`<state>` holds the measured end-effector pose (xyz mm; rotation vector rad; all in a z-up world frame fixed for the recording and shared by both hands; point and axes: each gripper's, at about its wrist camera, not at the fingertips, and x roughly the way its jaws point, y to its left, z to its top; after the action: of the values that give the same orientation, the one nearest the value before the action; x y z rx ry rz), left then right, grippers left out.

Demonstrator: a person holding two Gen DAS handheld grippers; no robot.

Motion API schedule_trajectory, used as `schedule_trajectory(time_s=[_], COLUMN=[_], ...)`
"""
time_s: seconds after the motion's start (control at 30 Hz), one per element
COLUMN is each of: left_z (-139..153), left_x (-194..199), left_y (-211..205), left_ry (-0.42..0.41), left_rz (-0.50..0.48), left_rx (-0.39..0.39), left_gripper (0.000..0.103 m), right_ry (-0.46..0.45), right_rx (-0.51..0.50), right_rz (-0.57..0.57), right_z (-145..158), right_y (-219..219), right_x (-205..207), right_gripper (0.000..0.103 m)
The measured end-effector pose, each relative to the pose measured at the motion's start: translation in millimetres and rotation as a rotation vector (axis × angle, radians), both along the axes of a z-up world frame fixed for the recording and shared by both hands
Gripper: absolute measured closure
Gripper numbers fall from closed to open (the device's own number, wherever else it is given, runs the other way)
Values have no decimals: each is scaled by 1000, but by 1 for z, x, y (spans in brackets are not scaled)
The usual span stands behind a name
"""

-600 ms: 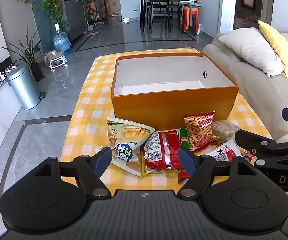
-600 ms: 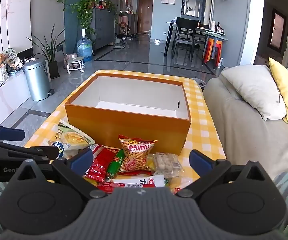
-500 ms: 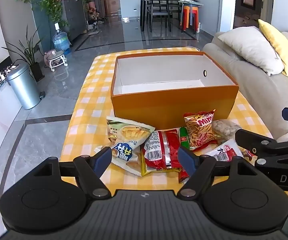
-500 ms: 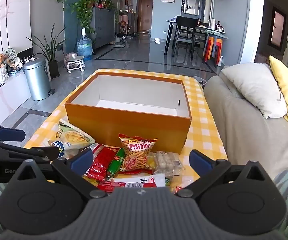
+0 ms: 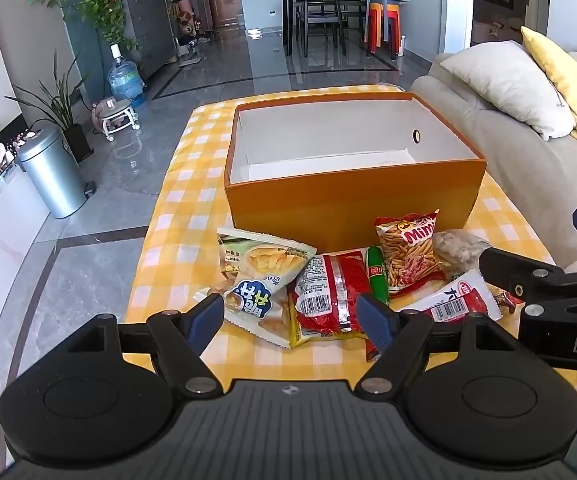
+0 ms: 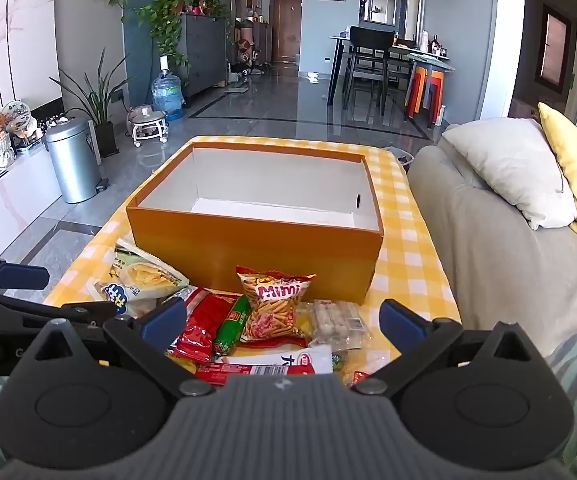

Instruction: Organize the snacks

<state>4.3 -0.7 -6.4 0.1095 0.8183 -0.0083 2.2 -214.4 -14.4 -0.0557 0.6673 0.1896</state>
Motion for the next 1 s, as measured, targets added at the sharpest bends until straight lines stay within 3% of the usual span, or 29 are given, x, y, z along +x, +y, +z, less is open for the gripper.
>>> schedule_trajectory(time_s=[1.0], left_z=[2], left_x=[-2], left_y=[1], left_ry=[-4], left_rz=[0], left_rx=[5], left_gripper=[15], right_ry=[6], right_rx=[11], right_rz=[-19], right_z=[1], right_y=[-2], right_x=[-1], right_gripper=[4])
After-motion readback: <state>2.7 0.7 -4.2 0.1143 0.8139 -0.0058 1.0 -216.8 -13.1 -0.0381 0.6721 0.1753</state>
